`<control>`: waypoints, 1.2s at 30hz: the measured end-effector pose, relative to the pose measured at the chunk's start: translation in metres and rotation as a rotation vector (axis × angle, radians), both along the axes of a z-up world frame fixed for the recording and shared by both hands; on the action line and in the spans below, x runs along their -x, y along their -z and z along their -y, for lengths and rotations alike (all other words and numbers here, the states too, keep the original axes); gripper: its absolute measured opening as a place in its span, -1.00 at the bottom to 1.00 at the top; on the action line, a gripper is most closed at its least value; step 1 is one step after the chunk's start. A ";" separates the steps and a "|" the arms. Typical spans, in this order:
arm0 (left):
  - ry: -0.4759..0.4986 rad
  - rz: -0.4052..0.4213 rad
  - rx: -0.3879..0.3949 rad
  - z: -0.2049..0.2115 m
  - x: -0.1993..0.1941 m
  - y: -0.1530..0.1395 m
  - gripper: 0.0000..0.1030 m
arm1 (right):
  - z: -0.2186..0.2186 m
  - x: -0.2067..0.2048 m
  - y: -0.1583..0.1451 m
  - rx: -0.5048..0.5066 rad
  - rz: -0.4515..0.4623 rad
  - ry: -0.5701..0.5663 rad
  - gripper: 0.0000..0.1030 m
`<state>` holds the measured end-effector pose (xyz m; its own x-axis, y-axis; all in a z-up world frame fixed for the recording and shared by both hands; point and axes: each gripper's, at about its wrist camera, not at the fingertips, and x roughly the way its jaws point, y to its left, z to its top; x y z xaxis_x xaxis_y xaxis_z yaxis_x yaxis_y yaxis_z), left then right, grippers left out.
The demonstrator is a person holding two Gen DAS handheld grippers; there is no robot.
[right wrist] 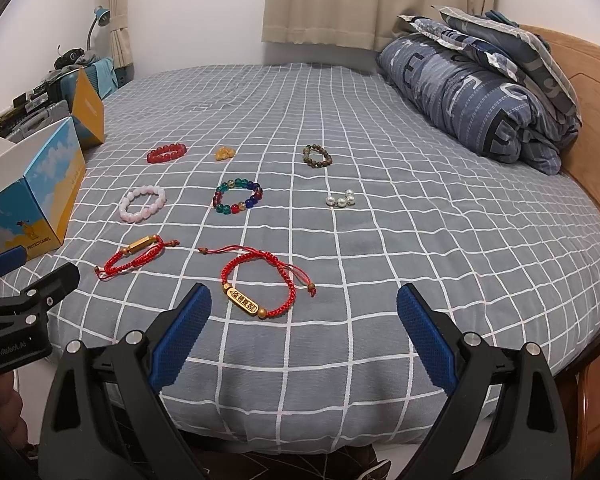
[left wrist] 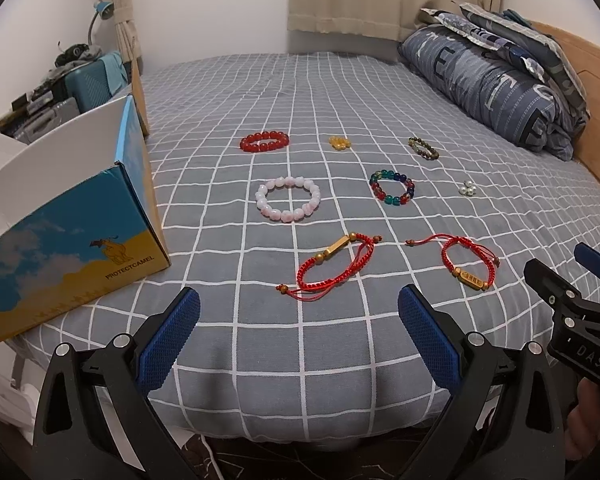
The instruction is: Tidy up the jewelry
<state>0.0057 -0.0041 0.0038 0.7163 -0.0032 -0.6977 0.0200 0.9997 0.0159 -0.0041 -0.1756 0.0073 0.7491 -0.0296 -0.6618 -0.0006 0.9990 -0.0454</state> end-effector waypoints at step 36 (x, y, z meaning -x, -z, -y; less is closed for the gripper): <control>0.008 -0.008 0.007 0.002 0.002 0.004 0.89 | 0.001 0.001 0.000 -0.004 -0.002 -0.005 0.75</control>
<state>0.0039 -0.0057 0.0003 0.7110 -0.0135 -0.7031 0.0277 0.9996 0.0088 -0.0049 -0.1762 0.0077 0.7477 -0.0238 -0.6636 -0.0054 0.9991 -0.0419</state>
